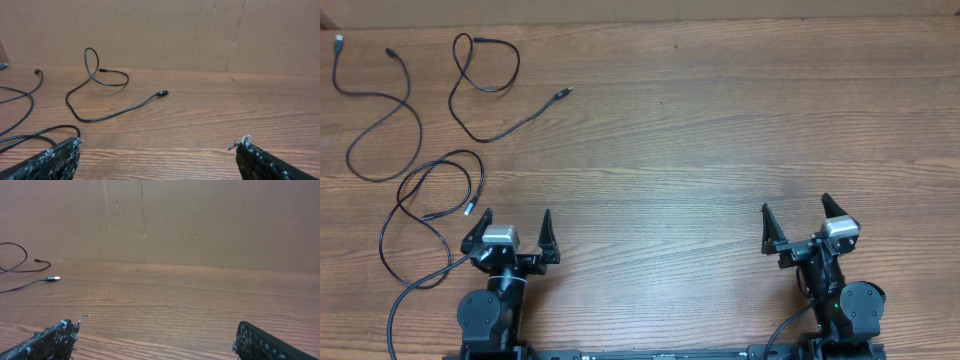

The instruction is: Untangle cables

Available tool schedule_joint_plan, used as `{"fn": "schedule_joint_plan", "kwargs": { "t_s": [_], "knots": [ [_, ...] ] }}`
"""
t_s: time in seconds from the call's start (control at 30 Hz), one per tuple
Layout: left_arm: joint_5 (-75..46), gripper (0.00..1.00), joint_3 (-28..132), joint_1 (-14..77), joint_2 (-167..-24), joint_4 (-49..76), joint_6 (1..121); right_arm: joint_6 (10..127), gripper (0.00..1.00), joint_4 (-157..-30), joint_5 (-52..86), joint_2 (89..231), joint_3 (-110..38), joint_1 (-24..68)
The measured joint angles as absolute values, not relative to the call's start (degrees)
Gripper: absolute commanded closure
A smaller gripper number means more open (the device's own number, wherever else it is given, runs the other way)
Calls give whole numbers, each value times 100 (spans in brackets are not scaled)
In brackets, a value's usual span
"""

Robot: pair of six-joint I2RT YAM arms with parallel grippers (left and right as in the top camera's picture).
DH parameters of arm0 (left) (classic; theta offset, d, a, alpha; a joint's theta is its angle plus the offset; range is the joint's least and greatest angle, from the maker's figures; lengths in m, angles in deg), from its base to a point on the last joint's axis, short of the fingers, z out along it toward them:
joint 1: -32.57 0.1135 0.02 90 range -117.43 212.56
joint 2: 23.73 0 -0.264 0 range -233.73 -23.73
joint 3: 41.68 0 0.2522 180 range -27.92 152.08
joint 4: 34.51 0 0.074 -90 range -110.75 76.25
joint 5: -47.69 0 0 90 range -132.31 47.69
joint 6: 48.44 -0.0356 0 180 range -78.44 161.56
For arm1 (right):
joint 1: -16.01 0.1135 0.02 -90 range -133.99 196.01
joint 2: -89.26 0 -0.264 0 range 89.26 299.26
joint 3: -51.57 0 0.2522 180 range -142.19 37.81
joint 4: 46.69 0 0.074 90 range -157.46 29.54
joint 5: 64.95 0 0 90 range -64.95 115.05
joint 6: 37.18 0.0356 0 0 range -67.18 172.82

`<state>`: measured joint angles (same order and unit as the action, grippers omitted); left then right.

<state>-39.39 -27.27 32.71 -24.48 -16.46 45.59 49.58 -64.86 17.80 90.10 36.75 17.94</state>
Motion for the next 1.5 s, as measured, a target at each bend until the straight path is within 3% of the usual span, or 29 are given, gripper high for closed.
{"fn": "schedule_joint_plan", "kwargs": {
  "t_s": [1.5],
  "knots": [
    [-3939, 0, -2727, 3269, -2448, -1646, 4559, 4849, 0, -6490, 1844, 9010, 3675, 1794]
  ]
}}
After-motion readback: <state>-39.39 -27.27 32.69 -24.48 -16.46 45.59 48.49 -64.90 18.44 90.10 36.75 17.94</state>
